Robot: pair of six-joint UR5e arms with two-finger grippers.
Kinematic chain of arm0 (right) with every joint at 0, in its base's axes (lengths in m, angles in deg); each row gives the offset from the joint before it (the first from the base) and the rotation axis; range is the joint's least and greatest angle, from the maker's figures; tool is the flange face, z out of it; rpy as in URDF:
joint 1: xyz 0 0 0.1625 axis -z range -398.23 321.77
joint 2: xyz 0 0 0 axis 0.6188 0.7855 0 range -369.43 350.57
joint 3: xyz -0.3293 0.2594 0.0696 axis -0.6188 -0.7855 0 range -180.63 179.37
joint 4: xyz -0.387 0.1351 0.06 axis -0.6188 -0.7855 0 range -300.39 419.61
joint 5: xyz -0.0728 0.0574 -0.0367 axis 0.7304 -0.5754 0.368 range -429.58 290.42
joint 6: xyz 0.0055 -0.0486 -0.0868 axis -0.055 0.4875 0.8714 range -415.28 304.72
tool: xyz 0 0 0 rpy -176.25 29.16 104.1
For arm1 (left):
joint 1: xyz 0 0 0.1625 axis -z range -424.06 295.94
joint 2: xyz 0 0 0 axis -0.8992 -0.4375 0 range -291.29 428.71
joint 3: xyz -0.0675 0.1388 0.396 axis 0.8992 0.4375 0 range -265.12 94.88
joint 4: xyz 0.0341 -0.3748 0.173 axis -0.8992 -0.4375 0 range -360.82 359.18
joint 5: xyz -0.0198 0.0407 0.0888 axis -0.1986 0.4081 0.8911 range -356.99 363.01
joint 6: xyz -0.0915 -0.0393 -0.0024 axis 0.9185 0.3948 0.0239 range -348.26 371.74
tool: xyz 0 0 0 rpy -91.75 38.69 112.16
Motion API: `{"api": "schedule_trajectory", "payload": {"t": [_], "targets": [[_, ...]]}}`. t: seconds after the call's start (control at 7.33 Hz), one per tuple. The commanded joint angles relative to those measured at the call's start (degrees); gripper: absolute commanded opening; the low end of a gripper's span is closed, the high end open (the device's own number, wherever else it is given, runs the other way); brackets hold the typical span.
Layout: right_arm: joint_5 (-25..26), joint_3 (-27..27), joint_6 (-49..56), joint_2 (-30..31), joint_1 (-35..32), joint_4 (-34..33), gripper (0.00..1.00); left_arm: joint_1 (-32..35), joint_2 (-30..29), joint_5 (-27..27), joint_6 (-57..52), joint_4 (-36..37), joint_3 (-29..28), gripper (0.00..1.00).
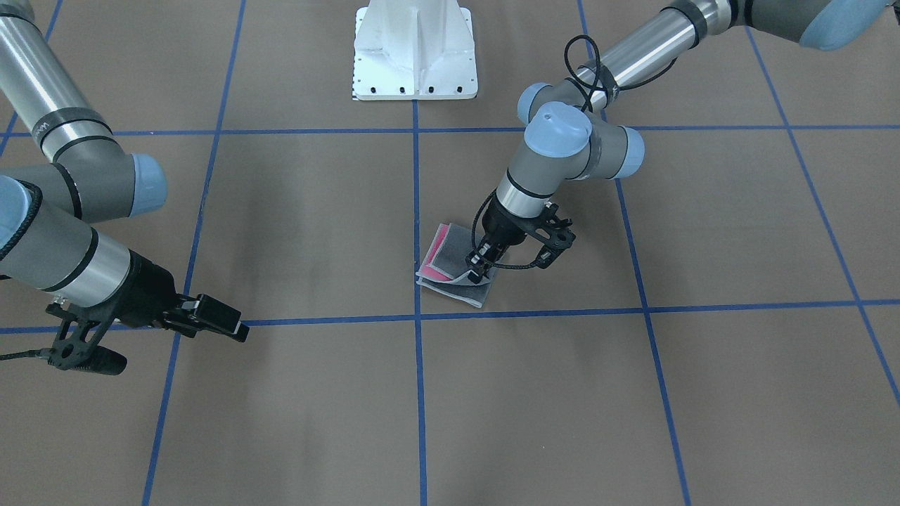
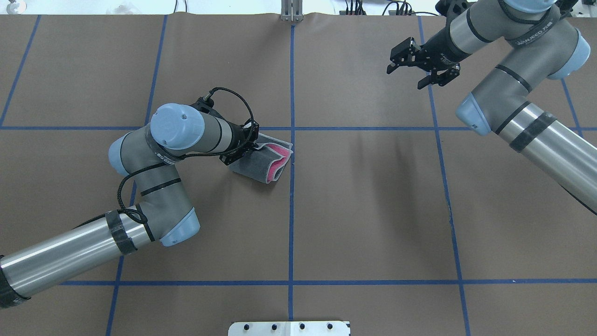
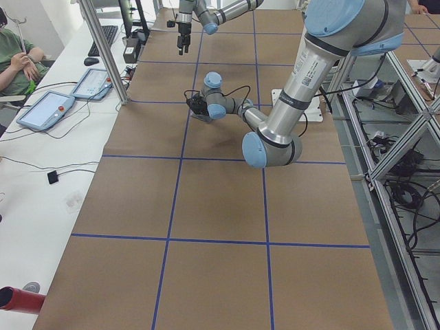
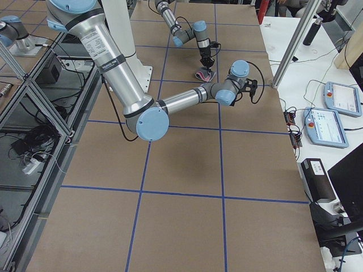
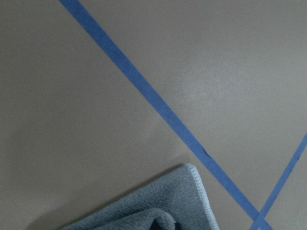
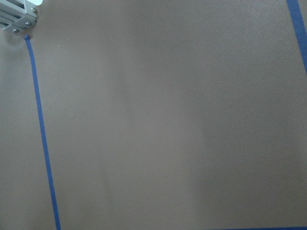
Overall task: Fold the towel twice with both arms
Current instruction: 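Lift the held end with the left gripper and fold it onto the far end, then open the left gripper and raise it off the folded towel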
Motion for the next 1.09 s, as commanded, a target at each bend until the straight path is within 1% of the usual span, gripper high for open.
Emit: {"api": "schedule_trajectory", "payload": {"t": [0.0,0.14,0.27,0.96], "targets": [[0.2,0.0,0.0,0.0,0.1,-0.1,1.0,0.3,0.0,0.0,0.0,-1.9,-0.5,0.72],[0.3,0.0,0.1,0.0,0.0,-0.1,1.0,0.9,0.0,-0.1,0.0,-2.1,-0.5,0.86],[0.3,0.0,0.1,0.1,0.1,-0.1,1.0,1.0,0.0,-0.1,-0.1,-2.1,-0.5,0.92],[0.3,0.2,0.1,1.0,0.4,0.0,1.0,2.0,-1.3,-0.1,-0.1,-2.1,-0.7,0.92]]}}
